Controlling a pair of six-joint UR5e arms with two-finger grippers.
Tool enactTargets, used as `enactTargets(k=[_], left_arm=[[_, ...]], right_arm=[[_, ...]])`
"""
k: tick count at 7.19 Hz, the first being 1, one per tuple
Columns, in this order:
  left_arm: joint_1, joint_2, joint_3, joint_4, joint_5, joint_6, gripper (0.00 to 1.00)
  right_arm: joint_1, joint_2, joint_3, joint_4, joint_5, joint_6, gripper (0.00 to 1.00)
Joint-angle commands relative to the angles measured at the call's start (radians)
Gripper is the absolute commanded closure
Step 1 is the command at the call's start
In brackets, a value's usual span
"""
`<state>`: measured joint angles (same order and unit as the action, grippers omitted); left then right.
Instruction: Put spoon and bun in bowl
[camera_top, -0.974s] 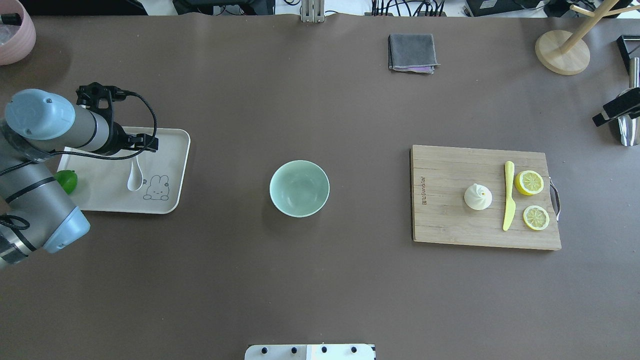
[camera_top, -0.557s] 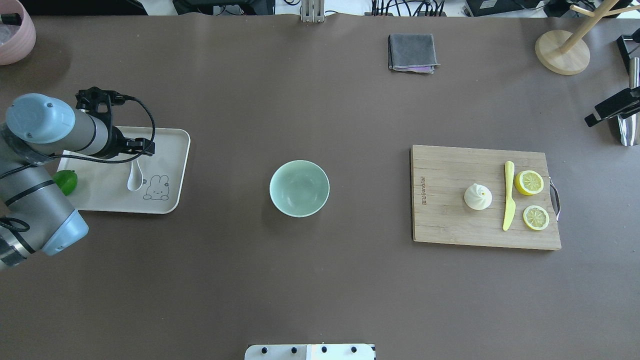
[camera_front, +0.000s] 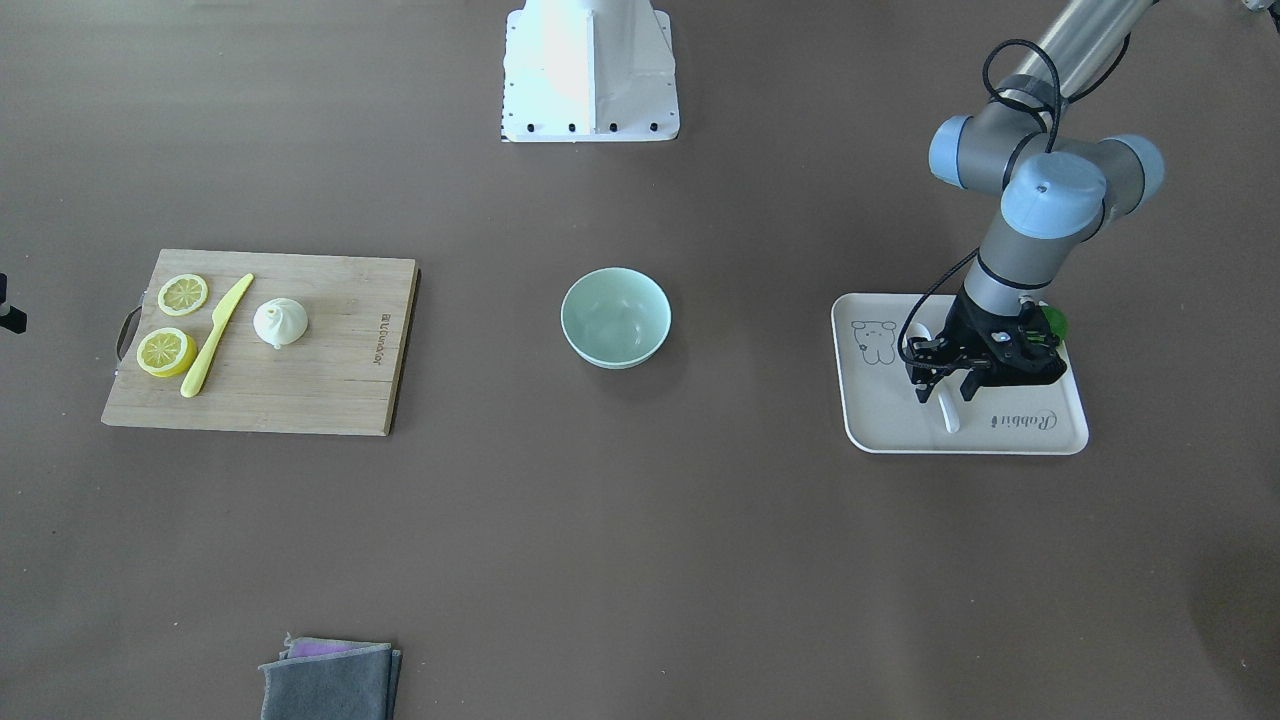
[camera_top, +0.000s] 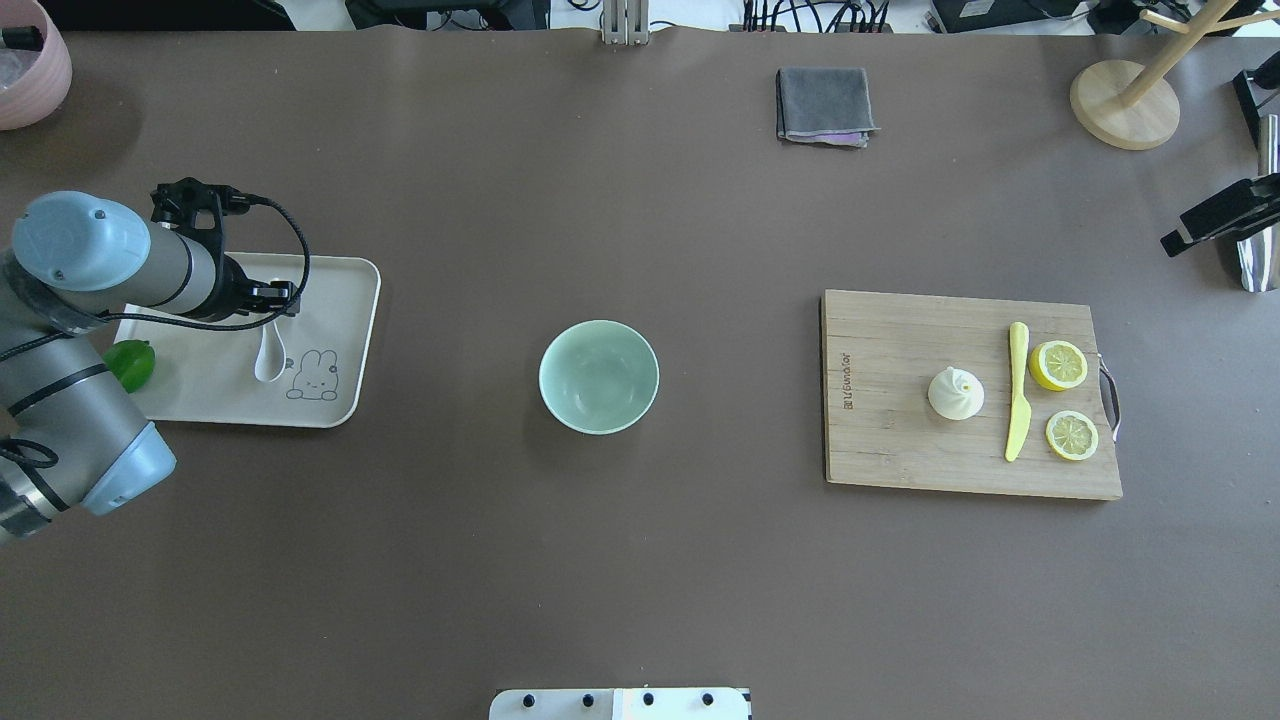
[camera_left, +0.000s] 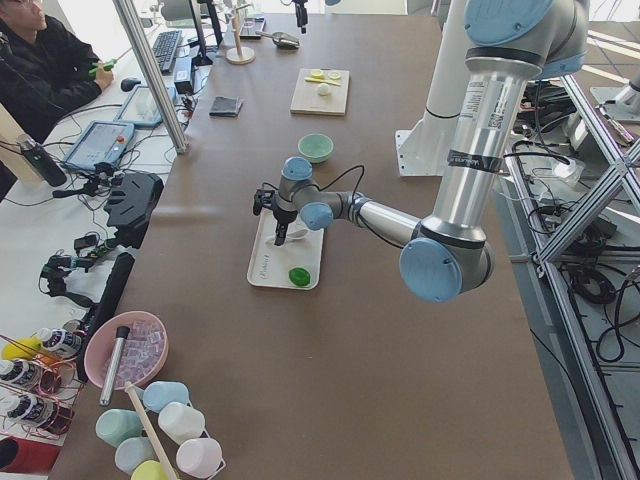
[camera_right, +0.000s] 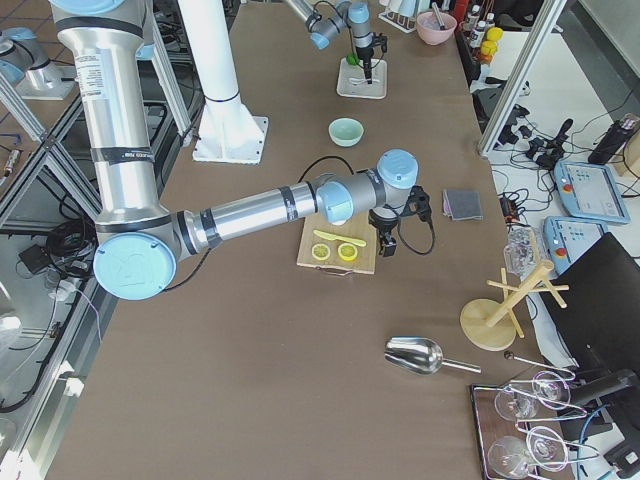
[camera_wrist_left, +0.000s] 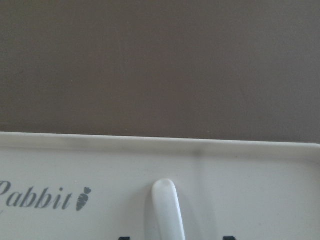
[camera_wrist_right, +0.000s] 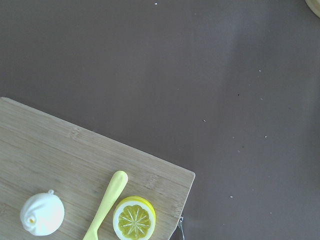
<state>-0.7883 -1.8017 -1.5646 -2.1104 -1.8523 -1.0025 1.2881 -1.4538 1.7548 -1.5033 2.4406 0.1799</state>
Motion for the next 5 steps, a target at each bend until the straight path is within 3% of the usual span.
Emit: enactTargets(k=[1, 2, 3, 4, 5], left_arm=[[0.003, 0.002, 0.001, 0.001, 0.001, 0.001, 0.53], [0.003, 0.002, 0.003, 0.001, 0.001, 0.001, 0.67], [0.001, 0.004, -0.021, 0.004, -0.01, -0.001, 0.93], [0.001, 0.005, -0.029, 0.012, -0.01, 0.001, 1.0], [0.0, 0.007, -0.037, 0.015, -0.01, 0.002, 1.0]], right_arm=[[-0.016, 0.018, -0.001, -0.002, 0.0, 0.019, 0.0], [-0.027, 0.023, -0.003, 0.0, 0.0, 0.02, 0.0], [-0.029, 0.027, 0.0, 0.0, 0.0, 0.023, 0.0], [-0.029, 0.029, 0.0, 0.0, 0.0, 0.029, 0.0], [-0.038, 0.044, 0.0, 0.0, 0.0, 0.053, 0.0]])
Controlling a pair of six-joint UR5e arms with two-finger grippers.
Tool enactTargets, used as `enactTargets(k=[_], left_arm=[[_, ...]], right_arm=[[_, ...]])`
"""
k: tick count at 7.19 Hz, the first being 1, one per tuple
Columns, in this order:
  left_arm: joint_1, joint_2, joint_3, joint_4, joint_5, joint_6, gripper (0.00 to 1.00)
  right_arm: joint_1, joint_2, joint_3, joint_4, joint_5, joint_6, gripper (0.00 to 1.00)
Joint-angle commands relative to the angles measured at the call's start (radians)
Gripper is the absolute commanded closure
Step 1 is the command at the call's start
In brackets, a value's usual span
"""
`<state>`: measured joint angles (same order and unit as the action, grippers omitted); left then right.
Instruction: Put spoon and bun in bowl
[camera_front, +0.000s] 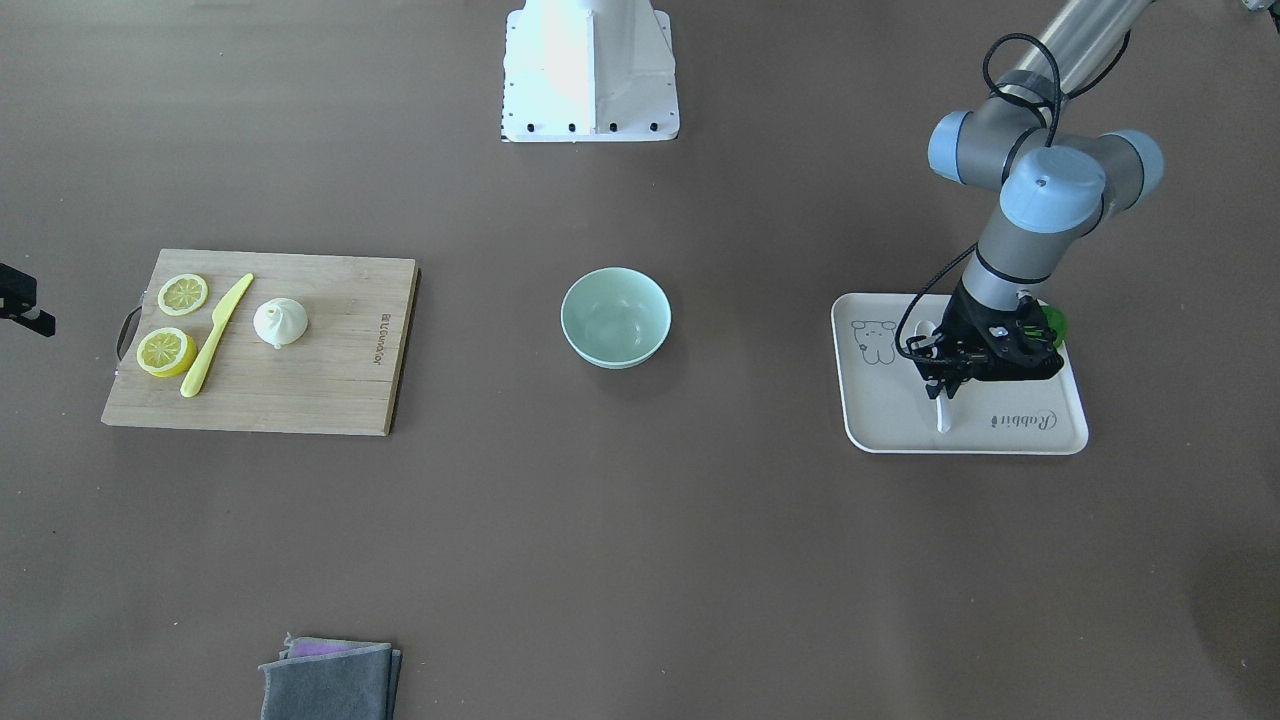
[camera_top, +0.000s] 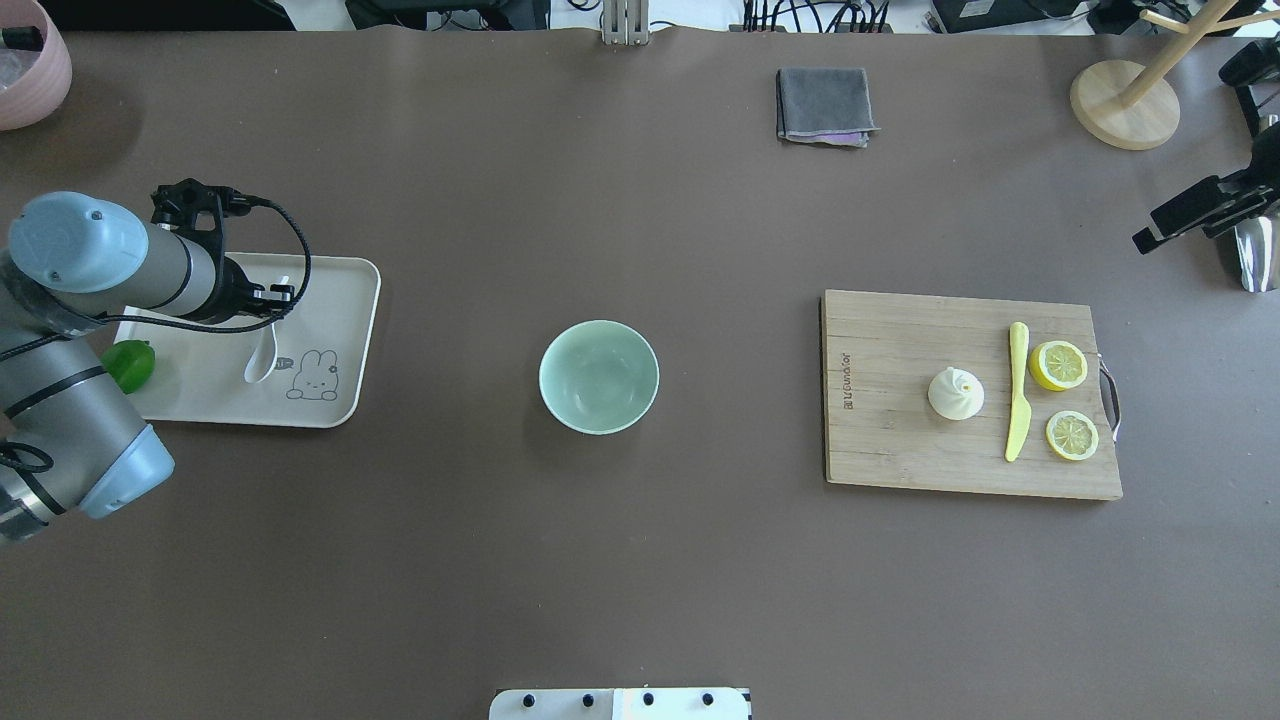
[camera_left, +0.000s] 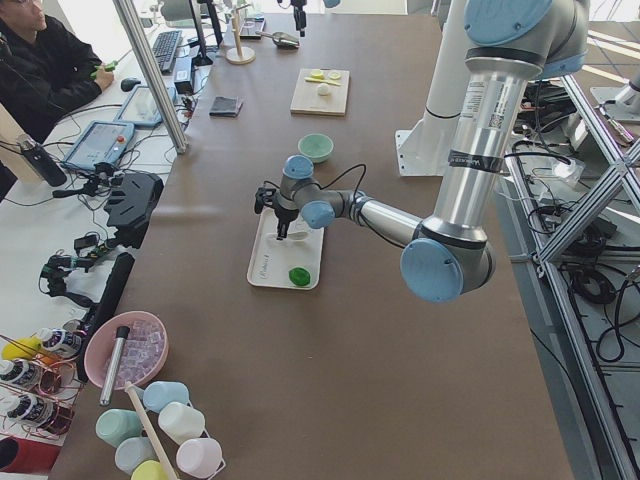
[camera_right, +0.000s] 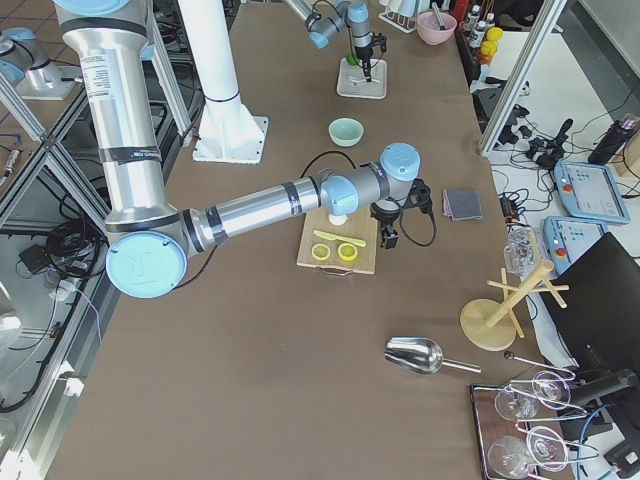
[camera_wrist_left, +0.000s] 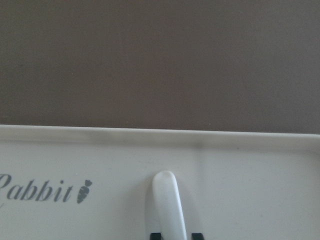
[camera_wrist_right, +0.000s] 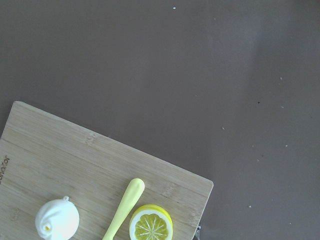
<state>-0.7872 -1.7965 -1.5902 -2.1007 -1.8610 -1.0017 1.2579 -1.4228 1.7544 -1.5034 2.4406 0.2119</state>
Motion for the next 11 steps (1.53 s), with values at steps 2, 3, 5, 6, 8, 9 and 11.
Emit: enactTargets(k=[2, 3, 5, 6, 8, 9, 11], left_arm=[[-0.071, -0.032, -0.042, 0.016, -0.09, 0.002, 1.0], [-0.099, -0.103, -0.08, 0.109, -0.116, -0.008, 1.0], [-0.103, -0.286, -0.155, 0.354, -0.139, -0.12, 1.0], [-0.09, -0.331, -0.16, 0.357, -0.145, -0.217, 1.0], [-0.044, -0.383, -0.159, 0.358, -0.152, -0.305, 1.0], [-0.034, -0.401, -0.152, 0.358, -0.15, -0.323, 1.0], [-0.02, -0.415, -0.151, 0.358, -0.149, -0.334, 1.0]], right_arm=[[-0.061, 0.05, 0.008, 0.002, -0.005, 0.129, 0.0], [-0.098, 0.08, 0.008, 0.002, -0.011, 0.185, 0.0], [-0.181, 0.094, -0.001, 0.076, -0.09, 0.281, 0.0], [-0.222, 0.093, -0.004, 0.113, -0.109, 0.416, 0.0], [-0.337, 0.071, 0.004, 0.115, -0.196, 0.59, 0.0], [-0.38, 0.052, 0.008, 0.121, -0.221, 0.615, 0.0], [-0.478, 0.012, 0.004, 0.223, -0.297, 0.733, 0.01]])
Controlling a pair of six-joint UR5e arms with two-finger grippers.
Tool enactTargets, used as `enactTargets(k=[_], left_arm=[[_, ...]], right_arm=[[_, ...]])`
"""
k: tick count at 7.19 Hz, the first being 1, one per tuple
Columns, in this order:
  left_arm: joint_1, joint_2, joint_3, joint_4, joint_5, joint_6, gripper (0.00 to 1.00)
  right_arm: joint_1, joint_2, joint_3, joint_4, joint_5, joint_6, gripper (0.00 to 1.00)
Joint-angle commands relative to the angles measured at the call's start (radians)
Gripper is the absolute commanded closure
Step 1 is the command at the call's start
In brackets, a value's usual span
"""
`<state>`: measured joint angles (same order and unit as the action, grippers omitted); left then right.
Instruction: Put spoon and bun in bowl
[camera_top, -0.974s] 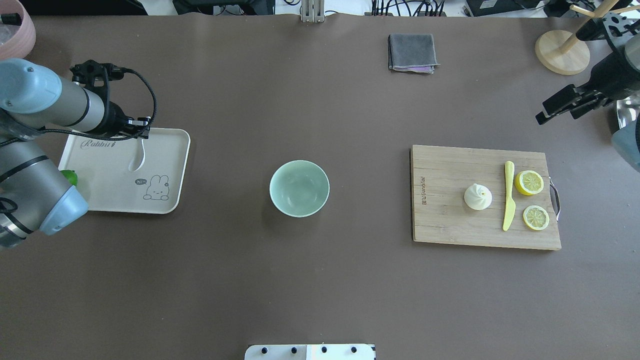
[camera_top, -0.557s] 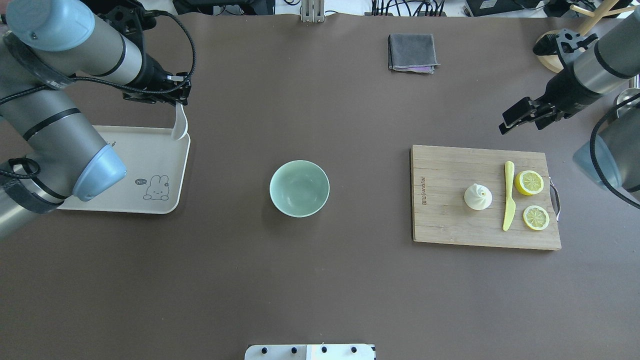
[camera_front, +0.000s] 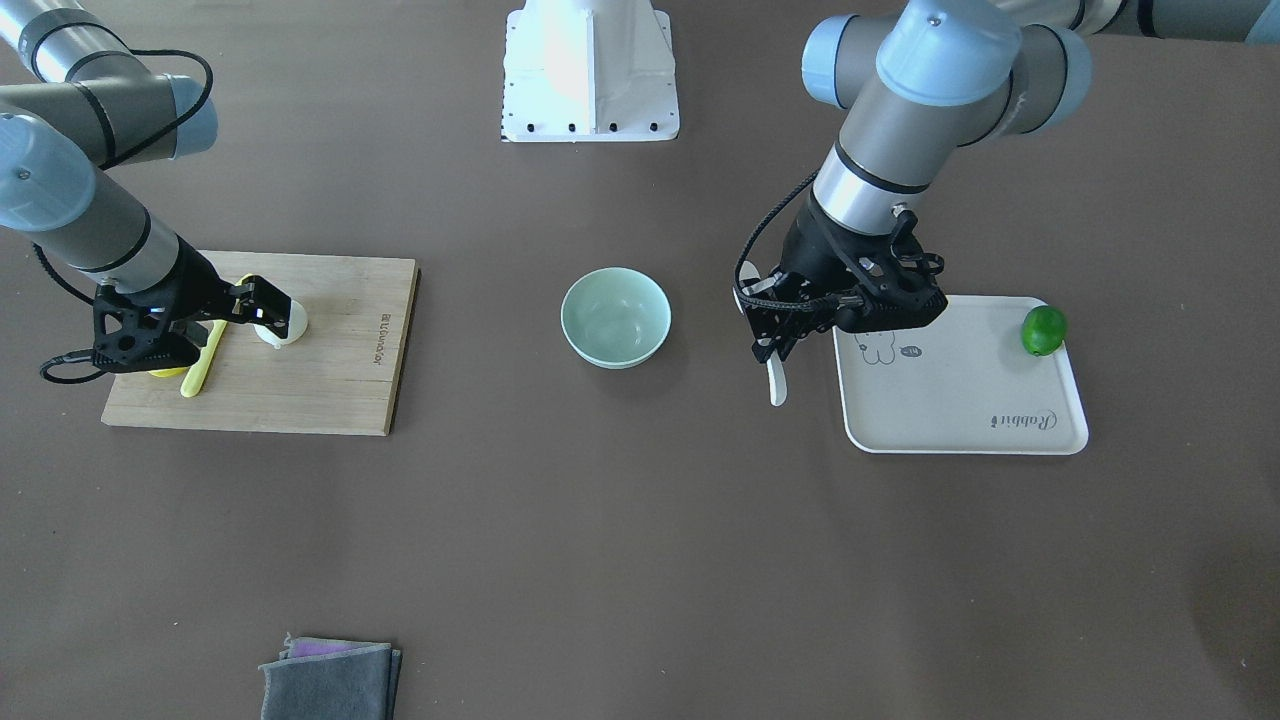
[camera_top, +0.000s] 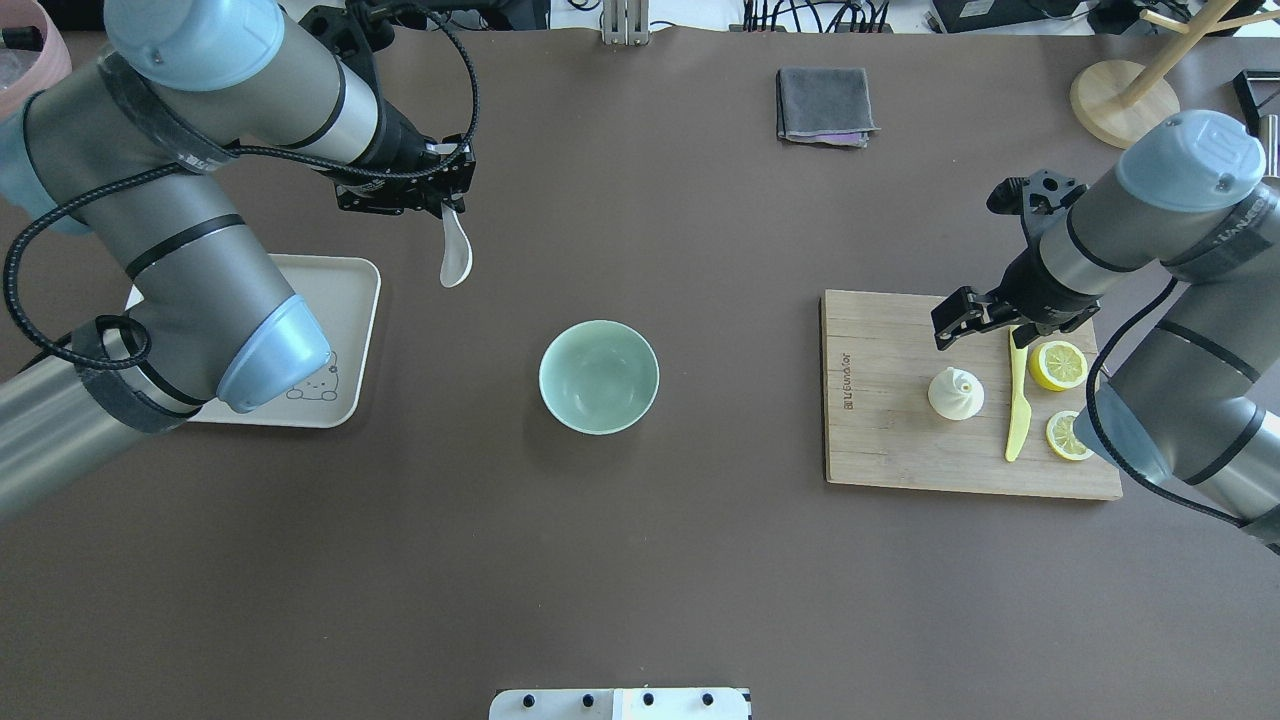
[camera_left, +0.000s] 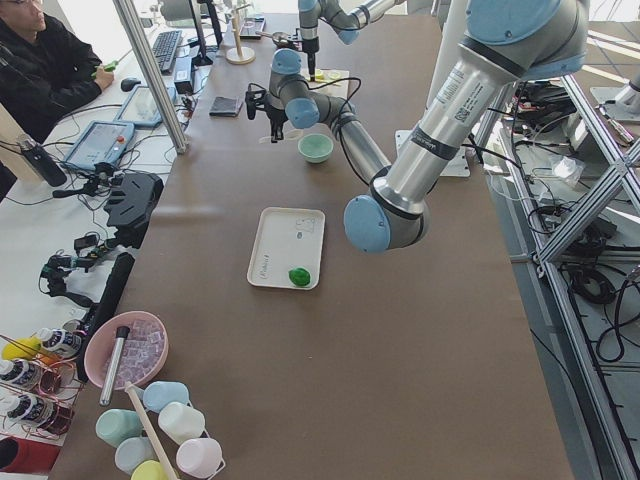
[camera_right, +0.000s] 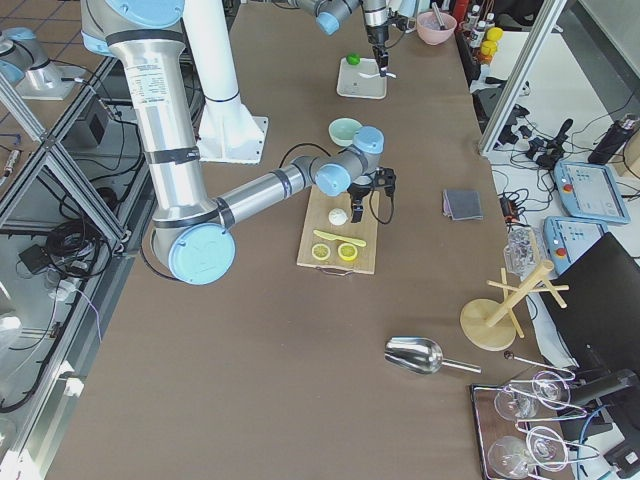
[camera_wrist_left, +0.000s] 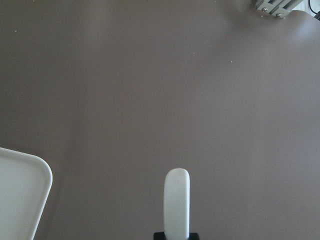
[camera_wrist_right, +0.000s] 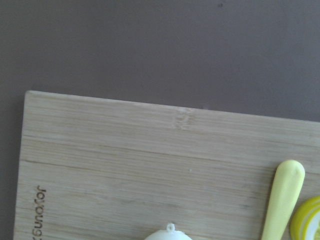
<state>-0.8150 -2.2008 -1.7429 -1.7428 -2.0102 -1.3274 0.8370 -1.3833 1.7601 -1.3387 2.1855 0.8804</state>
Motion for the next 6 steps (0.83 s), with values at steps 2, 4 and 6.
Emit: enactTargets(k=[2, 4, 6], left_arm=[[0.022, -0.011, 0.003, -0.003, 0.001, -0.007, 1.0], [0.026, -0.017, 0.003, -0.003, 0.001, -0.007, 1.0], [0.055, -0.031, 0.011, -0.004, 0.028, -0.025, 1.0]], right_arm=[[-0.091, -0.04, -0.007, 0.066, -0.046, 0.103, 0.49], [-0.084, -0.04, 0.03, 0.062, -0.03, 0.104, 1.0], [-0.029, -0.033, 0.044, 0.055, 0.014, 0.094, 1.0]])
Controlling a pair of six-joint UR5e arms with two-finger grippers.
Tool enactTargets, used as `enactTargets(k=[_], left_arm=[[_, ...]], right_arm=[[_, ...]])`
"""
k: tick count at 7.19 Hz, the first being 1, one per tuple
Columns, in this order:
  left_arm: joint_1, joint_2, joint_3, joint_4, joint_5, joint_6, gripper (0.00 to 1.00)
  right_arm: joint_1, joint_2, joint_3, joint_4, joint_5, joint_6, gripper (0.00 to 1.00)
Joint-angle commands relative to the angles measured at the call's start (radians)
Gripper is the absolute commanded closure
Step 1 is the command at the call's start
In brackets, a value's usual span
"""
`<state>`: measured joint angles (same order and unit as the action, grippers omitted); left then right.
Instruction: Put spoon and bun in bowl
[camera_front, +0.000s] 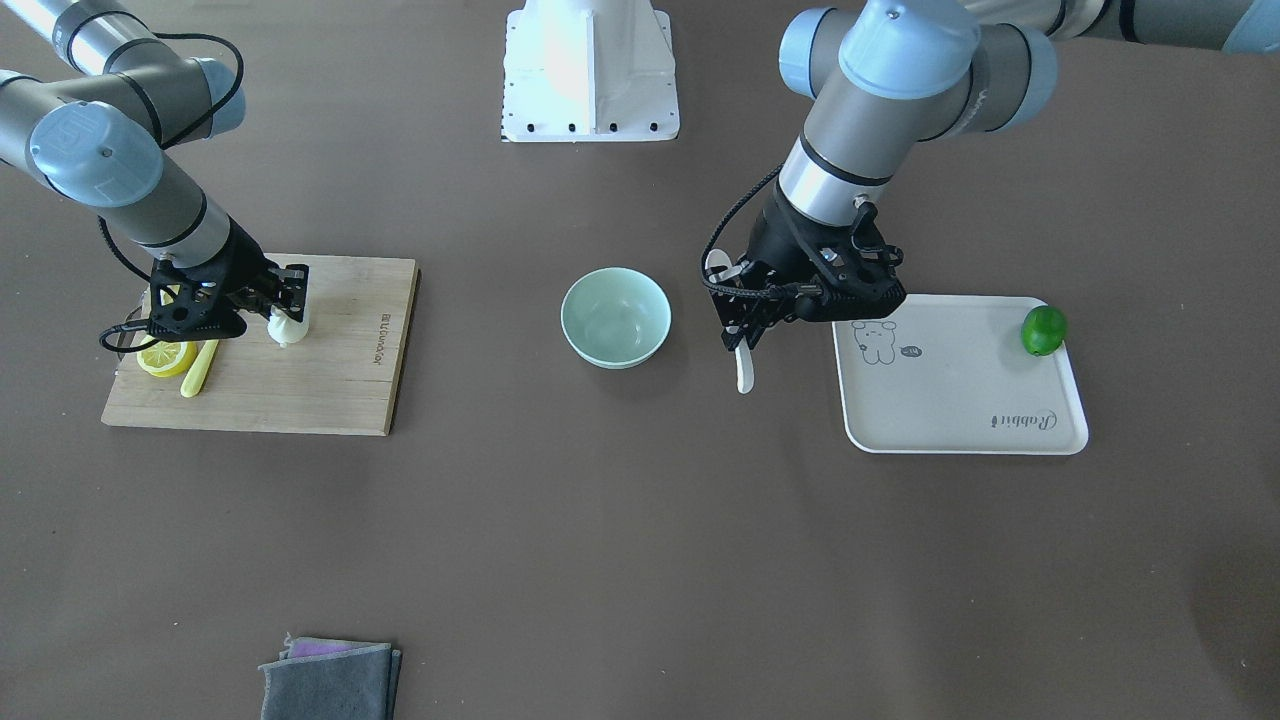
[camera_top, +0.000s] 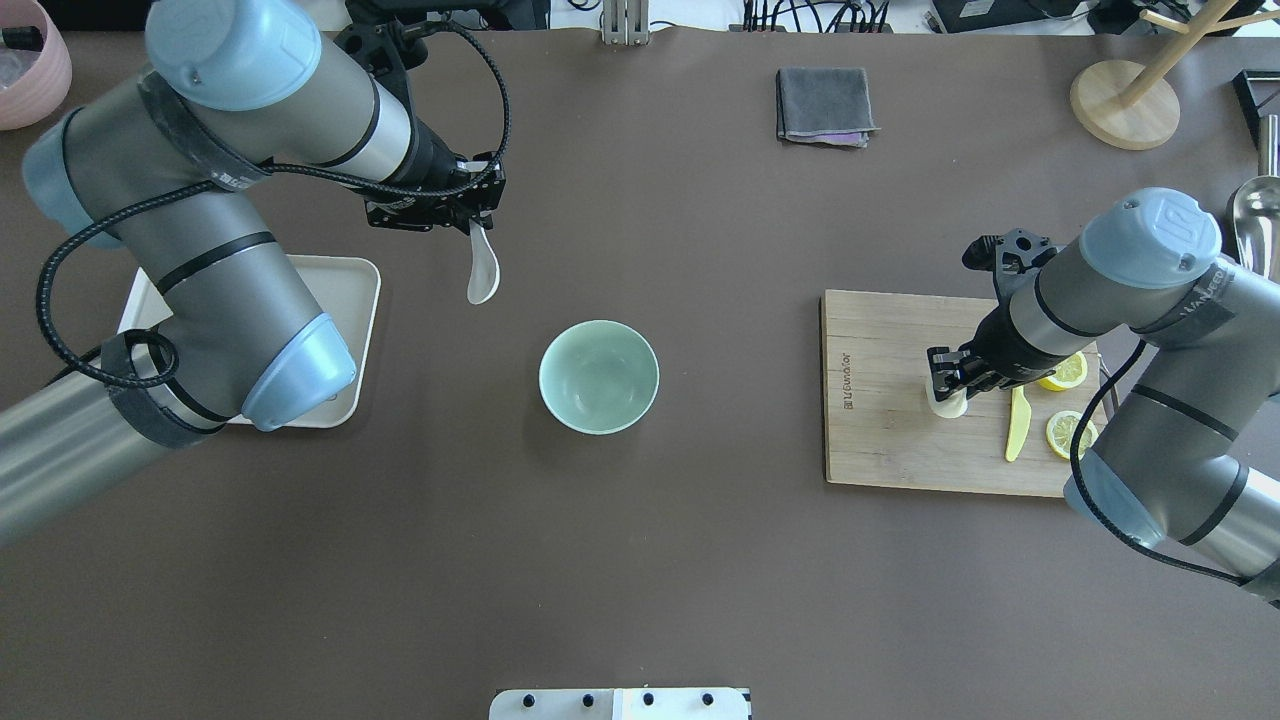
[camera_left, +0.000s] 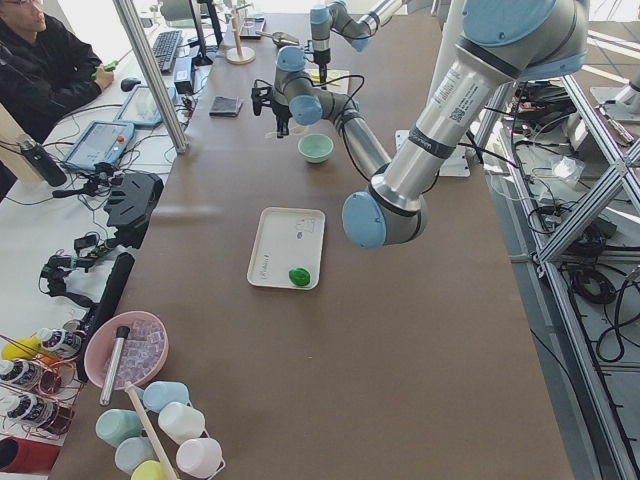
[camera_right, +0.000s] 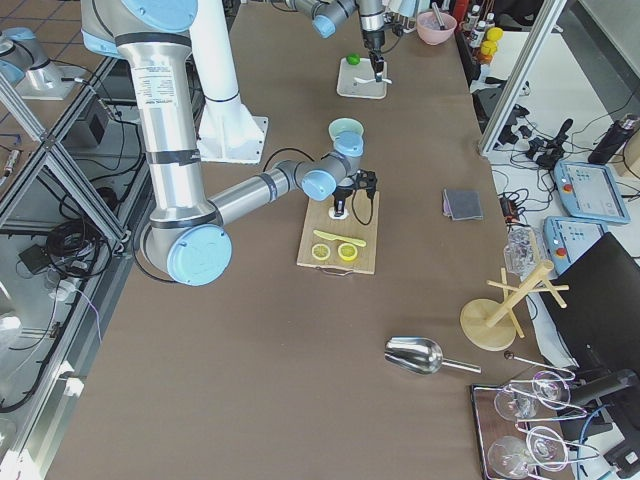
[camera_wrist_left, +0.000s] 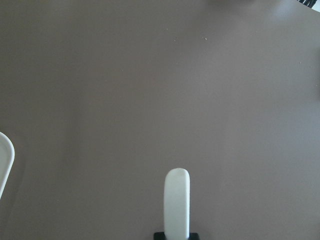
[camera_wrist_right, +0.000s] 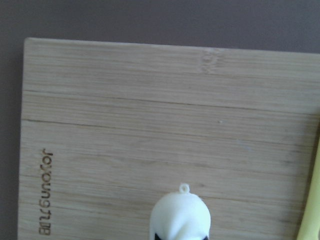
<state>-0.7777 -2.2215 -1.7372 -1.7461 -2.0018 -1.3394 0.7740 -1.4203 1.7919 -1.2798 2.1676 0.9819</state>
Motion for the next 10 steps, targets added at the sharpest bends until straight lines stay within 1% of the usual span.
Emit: enactTargets(k=[1, 2, 3, 4, 5, 7, 10], left_arm=[[0.07, -0.023, 0.016, -0.013, 0.097, -0.074, 1.0], [0.122, -0.035, 0.037, -0.023, 0.131, -0.093, 1.0], [0.185, -0.033, 0.057, -0.088, 0.196, -0.15, 1.0], [0.236, -0.035, 0.085, -0.13, 0.236, -0.187, 1.0], [0.256, -0.035, 0.097, -0.142, 0.251, -0.188, 1.0], [0.258, -0.036, 0.16, -0.217, 0.271, -0.187, 1.0], [0.255, -0.041, 0.16, -0.219, 0.273, -0.185, 1.0]], right_arm=[[0.081, 0.018, 0.02, -0.004, 0.096, -0.009, 1.0], [0.1, 0.03, 0.044, -0.006, 0.112, -0.008, 1.0], [0.112, 0.04, 0.055, -0.006, 0.12, -0.008, 1.0], [0.12, 0.059, 0.063, -0.007, 0.139, 0.003, 1.0], [0.12, 0.07, 0.069, -0.007, 0.14, 0.004, 1.0], [0.12, 0.076, 0.067, -0.007, 0.138, 0.006, 1.0], [0.119, 0.087, 0.066, -0.007, 0.136, 0.006, 1.0]])
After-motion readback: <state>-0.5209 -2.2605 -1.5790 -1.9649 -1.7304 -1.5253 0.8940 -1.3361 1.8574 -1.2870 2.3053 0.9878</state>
